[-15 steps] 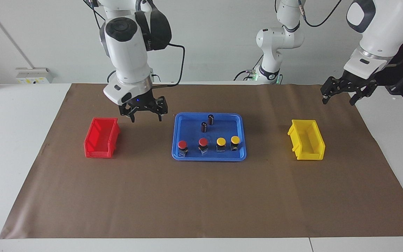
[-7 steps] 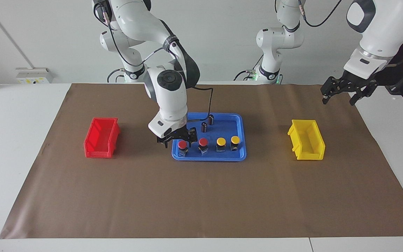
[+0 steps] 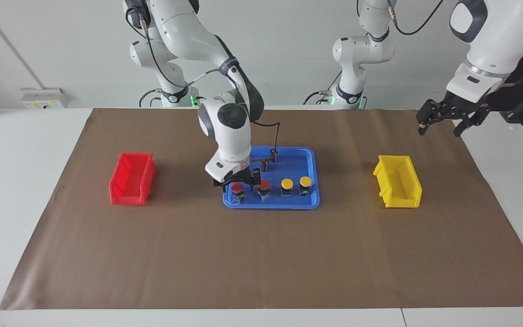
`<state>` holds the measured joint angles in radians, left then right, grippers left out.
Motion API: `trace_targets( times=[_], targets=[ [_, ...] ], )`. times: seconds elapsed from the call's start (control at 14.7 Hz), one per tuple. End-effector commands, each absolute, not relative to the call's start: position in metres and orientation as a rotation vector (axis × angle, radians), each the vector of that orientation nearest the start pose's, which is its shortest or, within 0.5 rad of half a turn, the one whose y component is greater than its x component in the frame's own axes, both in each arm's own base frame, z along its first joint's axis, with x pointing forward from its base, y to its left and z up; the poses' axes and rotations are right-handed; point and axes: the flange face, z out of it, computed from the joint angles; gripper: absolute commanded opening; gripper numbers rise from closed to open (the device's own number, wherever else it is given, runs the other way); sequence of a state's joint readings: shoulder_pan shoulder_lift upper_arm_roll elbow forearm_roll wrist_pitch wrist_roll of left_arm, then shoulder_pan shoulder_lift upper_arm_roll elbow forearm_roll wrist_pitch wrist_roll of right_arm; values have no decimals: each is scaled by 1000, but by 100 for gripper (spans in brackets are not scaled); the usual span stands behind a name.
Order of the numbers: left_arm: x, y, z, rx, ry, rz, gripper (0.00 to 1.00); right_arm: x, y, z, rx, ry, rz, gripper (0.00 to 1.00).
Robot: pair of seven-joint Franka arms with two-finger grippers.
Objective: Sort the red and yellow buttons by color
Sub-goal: 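Reach the right gripper to the red button farthest from the yellow bin and grasp it, then carry the red button into the red bin while the left gripper reaches the tray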
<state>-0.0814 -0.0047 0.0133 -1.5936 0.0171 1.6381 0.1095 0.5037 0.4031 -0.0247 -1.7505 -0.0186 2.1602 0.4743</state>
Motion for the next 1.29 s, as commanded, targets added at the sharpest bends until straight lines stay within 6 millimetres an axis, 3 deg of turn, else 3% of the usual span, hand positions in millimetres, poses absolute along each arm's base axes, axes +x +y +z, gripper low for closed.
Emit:
trace_targets(
  times=[0.0,0.14,0.34,0.48,0.61,0.75,0.89,0.95,1.09,1.16,1.23],
  targets=[
    [550,-33,624,-3090,285,-70,100,571,297,344,-3160,-25,-43,80],
    [550,-33,624,-3090,288,-70,100,569,296,342,-3162,-27,-37,69],
    [546,-33,623,-3091,287,-25,100,567,297,345,-3167,-34,-21,43],
    [544,-37,624,-3093,291,-13,100,577,294,362,-3165,-18,-22,27],
    [542,-43,624,-3096,308,-4,100,589,289,390,-3162,-20,-30,19],
    [542,-53,623,-3104,235,-20,100,598,241,439,-3149,-72,-36,16],
    [530,-101,607,-3107,258,-114,100,590,173,485,-3153,-173,23,16],
    [526,-118,595,-3113,245,-175,100,581,132,498,-3155,-226,104,16],
    [522,-154,576,-3129,194,-217,100,565,42,512,-3136,-275,143,16],
    [522,-166,569,-3138,130,-213,100,553,1,506,-3122,-303,164,16],
    [522,-186,557,-3144,109,-198,96,546,-23,498,-3116,-301,171,16]
  ],
)
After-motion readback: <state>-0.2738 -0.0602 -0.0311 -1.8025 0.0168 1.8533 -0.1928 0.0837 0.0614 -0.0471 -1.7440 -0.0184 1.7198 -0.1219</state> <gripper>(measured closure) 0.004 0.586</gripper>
